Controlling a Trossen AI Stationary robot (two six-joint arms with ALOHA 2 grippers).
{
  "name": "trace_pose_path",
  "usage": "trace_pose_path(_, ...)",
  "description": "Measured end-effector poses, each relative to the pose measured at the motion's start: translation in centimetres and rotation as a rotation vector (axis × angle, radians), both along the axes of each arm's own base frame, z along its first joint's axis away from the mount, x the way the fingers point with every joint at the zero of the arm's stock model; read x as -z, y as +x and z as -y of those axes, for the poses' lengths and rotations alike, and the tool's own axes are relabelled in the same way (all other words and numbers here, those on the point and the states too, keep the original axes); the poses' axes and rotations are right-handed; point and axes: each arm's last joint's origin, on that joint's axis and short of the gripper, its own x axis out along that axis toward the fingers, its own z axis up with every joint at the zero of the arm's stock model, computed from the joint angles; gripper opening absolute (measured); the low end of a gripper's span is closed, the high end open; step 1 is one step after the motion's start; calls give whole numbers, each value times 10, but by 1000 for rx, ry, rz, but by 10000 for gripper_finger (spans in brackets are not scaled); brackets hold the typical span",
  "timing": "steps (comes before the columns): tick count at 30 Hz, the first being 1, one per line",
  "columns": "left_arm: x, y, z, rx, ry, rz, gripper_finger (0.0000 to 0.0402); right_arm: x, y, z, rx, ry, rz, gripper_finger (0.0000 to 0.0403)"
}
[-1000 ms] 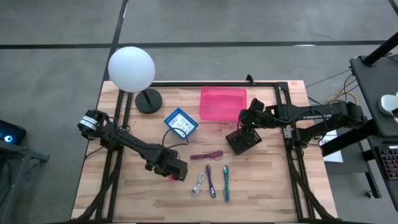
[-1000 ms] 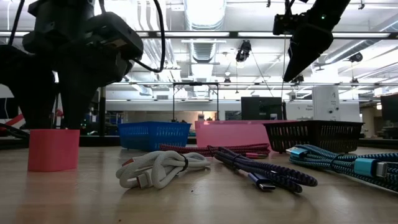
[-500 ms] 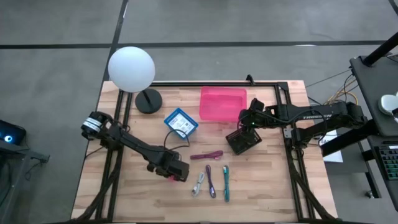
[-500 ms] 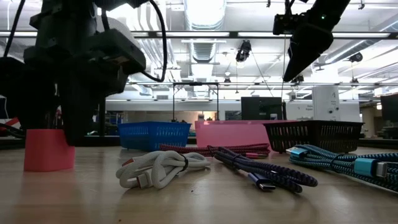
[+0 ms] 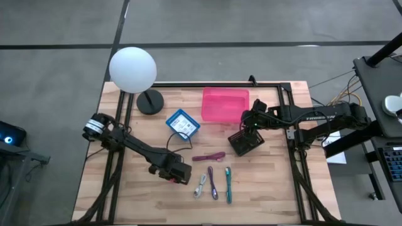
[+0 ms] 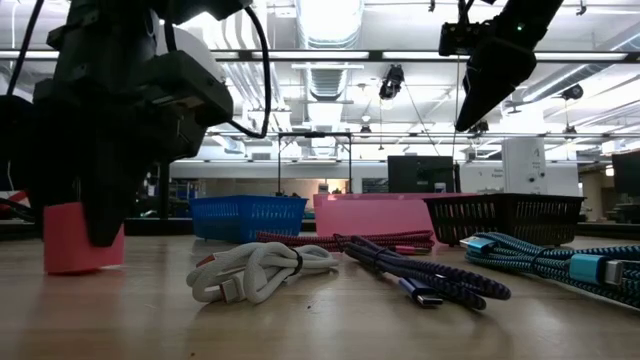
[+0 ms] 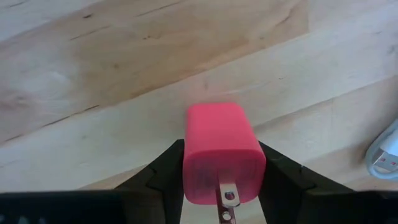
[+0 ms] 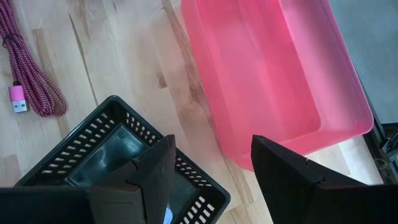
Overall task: Pick and place items into bin
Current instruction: Put the pink charger adapter into the black bin
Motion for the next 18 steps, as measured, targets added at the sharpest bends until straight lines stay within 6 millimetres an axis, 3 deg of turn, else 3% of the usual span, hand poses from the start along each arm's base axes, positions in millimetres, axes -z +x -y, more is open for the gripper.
trace_pose_path(6,-11,-2,-1,42,-4,52,138,0,0,0,3,2,2,196)
trace_pose_path(10,-30,-4,-3,53,15,153,138,-1,0,0,-7,-4,5,196)
trace_pose_path(18,-91,8,-14,84,344,743,138,-16,1,-1,-48,-27,143,196)
